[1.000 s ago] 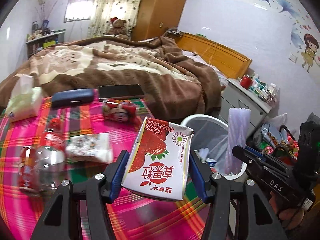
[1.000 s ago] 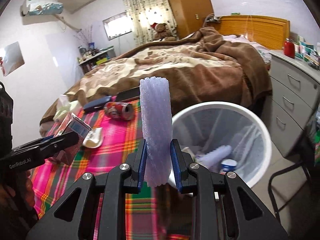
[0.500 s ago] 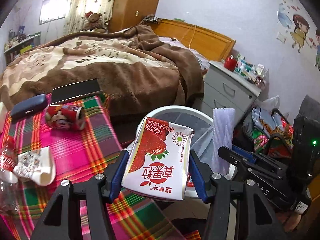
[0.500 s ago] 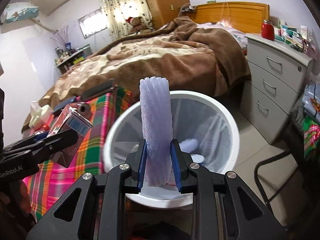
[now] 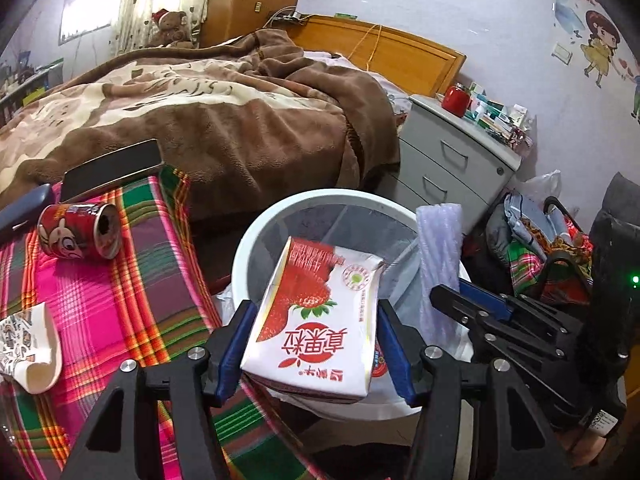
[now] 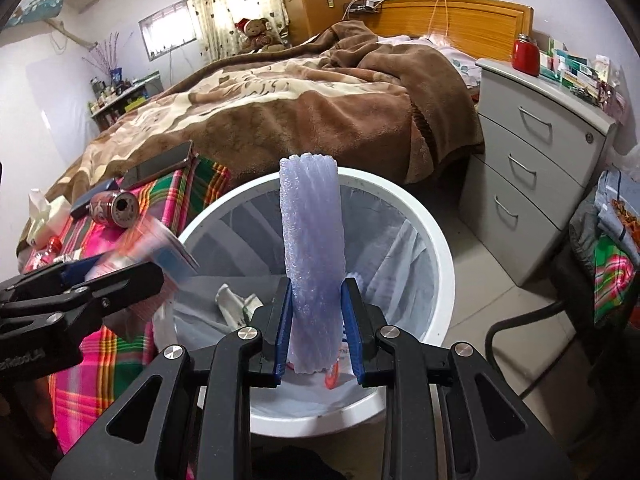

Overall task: Collect trash
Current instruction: 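Open the right tool over the bin while the left tool drops the carton in, then move both open tools back over the bed toward the bottle and can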

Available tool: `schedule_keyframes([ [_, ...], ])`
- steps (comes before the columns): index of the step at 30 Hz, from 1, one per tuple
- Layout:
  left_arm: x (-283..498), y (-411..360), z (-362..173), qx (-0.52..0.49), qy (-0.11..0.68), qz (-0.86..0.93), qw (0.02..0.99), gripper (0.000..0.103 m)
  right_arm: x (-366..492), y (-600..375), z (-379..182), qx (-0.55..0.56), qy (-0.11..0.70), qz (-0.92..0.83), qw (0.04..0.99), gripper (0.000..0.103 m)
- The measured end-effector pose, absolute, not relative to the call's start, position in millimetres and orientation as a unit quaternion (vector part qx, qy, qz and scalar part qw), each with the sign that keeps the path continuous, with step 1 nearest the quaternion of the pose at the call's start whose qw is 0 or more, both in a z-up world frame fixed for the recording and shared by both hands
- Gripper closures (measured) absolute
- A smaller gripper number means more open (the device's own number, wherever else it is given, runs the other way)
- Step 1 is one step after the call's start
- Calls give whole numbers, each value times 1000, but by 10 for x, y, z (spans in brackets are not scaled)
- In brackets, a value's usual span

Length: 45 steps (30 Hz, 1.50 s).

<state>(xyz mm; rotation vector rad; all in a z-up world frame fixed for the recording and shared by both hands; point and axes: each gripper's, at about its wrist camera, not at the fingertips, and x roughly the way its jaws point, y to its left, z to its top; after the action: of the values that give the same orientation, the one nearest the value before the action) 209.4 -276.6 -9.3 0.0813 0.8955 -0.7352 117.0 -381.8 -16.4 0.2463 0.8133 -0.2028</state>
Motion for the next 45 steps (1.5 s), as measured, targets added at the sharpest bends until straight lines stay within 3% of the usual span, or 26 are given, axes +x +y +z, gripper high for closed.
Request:
schedule_keyframes([
  [1,2093,-2769,-99,35,424,-348,835,33,1169,-3816,-170,115,396,-102,905,74],
  [5,2091,-2720,-77,21,422,-347,837,32,1151,-3834,-169,114,396,-109,905,50],
  [45,1698,-1234,237,-22,375,-230,898,32,1141,-3018,63,115,355,-23,927,50],
])
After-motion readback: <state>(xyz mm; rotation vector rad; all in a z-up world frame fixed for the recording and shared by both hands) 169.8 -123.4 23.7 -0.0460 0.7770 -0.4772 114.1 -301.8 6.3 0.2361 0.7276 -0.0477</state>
